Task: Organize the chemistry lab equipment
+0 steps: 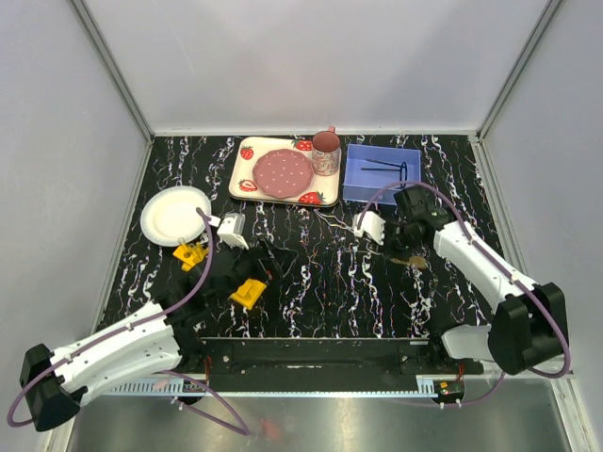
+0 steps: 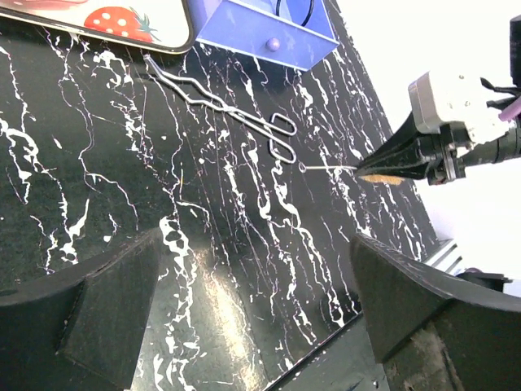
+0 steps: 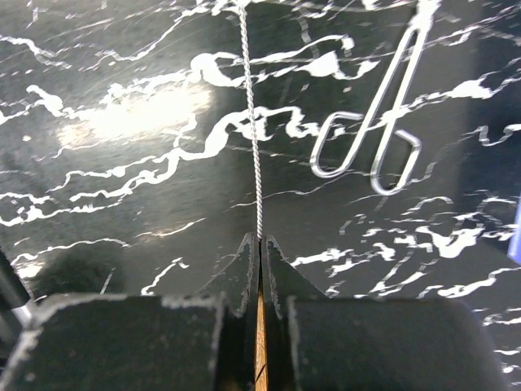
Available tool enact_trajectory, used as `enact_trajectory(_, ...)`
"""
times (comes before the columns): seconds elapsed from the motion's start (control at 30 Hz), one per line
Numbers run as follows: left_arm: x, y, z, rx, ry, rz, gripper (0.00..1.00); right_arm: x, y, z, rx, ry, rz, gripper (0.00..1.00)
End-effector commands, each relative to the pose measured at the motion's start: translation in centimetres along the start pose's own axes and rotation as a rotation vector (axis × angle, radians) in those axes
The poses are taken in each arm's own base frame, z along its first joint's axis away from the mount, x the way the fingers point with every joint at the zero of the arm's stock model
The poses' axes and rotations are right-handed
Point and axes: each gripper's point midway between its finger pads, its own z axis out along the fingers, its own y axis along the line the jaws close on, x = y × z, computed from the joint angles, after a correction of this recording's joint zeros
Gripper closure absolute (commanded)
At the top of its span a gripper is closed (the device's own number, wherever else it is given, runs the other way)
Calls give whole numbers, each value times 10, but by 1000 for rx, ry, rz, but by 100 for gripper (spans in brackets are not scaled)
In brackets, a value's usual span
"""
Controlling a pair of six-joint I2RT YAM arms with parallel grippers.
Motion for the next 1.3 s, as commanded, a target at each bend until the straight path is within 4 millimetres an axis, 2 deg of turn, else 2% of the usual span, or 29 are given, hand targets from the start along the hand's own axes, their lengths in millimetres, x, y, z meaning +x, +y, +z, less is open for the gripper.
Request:
enact_trajectory(0.0,-16,-17,-2,76,-46,-40,1,-17,-40,-12,72,10,-10,100)
enact_trajectory(0.17,-15,-12,-4,68,-48,-52,1,-33,-82,-23,148,9,22,100)
enact_trajectory(0.33,-13,-10,-5,71,-47,-62,1,-41,-117,-23,214,4,22,100)
enact_trajectory(0.37,-14,-10,-5,71,-49,-64,1,-42,-130,-30,247,2,25,100)
enact_trajectory(0.43,-14,-9,-5,73,-51,-69,1,-43,-145,-30,272,3,22,100)
enact_trajectory(0.47,-14,-10,-5,77,-53,-71,1,-46,-157,-38,300,-5,21,100)
enact_trajectory(0.53,-14,-10,-5,81,-53,-76,1,-46,-170,-38,315,-1,17,100)
enact_trajectory(0.57,-14,-11,-5,87,-56,-82,1,-52,-181,-46,343,-10,8,100)
enact_trajectory(0.6,-13,-10,-5,86,-53,-85,1,-48,-186,-44,345,-1,14,100)
enact_trajectory(0.67,-12,-10,-5,88,-53,-91,1,-54,-201,-52,382,-5,-5,100)
enact_trajectory(1.07,-11,-8,-4,81,-49,-99,1,-55,-261,-55,461,33,-46,99)
enact_trajectory(1.27,-12,-6,-5,76,-52,-101,1,-47,-278,-44,459,49,-36,98)
